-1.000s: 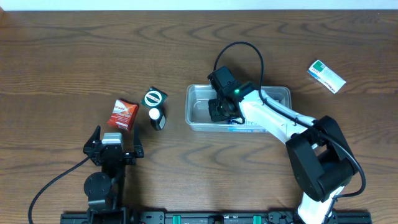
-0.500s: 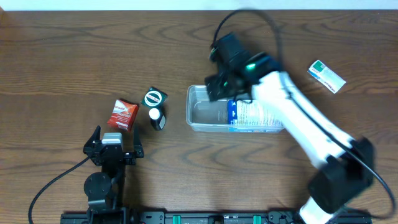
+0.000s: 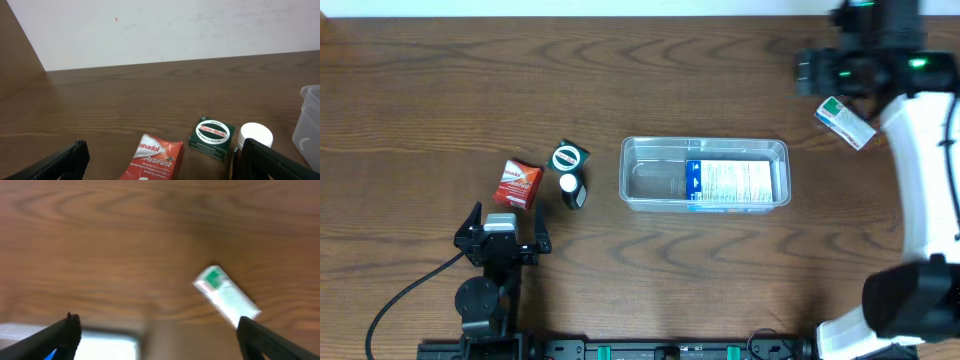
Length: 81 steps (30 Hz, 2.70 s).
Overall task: Pack container
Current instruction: 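Move right gripper to white-green Panadol box and grasp it, then lift Panadol box and carry it over container with right gripper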
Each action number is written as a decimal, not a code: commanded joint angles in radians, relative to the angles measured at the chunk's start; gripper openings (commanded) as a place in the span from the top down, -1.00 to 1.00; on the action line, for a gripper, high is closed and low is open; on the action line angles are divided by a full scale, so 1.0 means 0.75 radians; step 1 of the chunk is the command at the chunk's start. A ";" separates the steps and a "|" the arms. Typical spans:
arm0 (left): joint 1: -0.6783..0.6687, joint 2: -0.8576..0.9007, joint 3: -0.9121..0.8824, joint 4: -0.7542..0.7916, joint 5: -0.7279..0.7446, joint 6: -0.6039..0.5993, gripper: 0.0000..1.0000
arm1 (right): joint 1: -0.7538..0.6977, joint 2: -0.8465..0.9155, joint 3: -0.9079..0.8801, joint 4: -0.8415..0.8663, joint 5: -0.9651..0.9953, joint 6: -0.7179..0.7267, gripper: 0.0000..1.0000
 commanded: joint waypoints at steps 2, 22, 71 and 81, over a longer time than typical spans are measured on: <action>0.008 0.001 -0.028 -0.034 0.024 0.009 -0.96 | -0.143 0.097 -0.009 0.027 -0.093 -0.259 -0.98; 0.007 0.001 -0.028 -0.034 0.024 0.009 -0.96 | -0.303 0.599 -0.009 0.133 -0.102 -0.828 -0.98; 0.007 0.001 -0.028 -0.034 0.024 0.008 -0.96 | -0.312 0.730 0.066 0.025 -0.102 -0.316 0.10; 0.007 0.001 -0.028 -0.034 0.024 0.008 -0.96 | -0.242 0.730 0.408 -0.267 -0.101 -0.317 0.13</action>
